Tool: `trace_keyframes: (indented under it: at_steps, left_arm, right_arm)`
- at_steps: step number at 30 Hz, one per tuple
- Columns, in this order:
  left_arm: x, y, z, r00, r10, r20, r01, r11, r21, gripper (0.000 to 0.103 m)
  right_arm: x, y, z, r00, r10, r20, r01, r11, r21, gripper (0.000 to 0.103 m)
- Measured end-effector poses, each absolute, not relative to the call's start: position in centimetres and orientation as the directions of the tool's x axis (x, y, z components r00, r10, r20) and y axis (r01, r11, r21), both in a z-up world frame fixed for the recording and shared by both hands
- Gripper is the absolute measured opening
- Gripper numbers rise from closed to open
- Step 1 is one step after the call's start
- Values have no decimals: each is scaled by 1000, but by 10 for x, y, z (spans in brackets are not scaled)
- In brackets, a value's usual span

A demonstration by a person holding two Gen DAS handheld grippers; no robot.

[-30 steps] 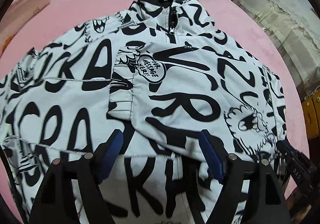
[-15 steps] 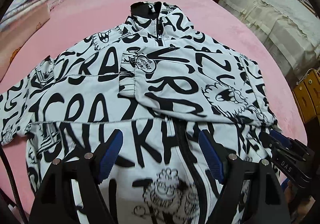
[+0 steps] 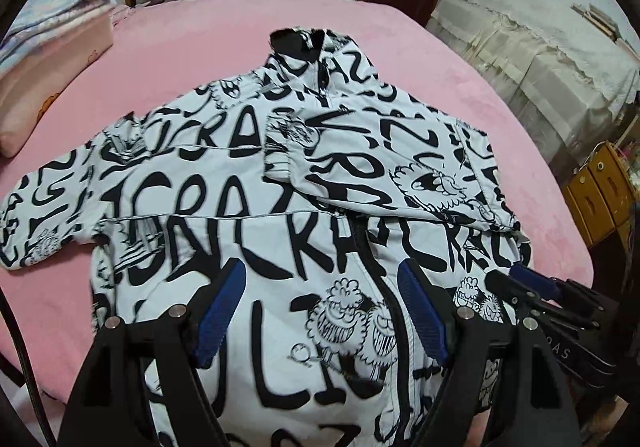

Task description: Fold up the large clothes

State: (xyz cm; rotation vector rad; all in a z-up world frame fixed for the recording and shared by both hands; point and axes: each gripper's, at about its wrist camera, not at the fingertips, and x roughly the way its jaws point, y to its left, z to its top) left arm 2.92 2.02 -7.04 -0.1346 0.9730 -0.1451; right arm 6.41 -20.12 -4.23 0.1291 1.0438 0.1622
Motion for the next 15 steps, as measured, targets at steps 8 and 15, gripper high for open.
trace_keyframes:
  at_steps: [8, 15]
  left_arm:
    - [7, 76, -29, 618, -150, -772, 27, 985, -170, 77]
    - [-4, 150, 5, 681, -86, -727, -71, 981, -182, 79]
  right_arm:
    - [57, -146, -9, 531, 219, -819, -169, 974, 151, 42]
    - [66, -86, 21, 576, 249, -778, -251, 960, 122, 42]
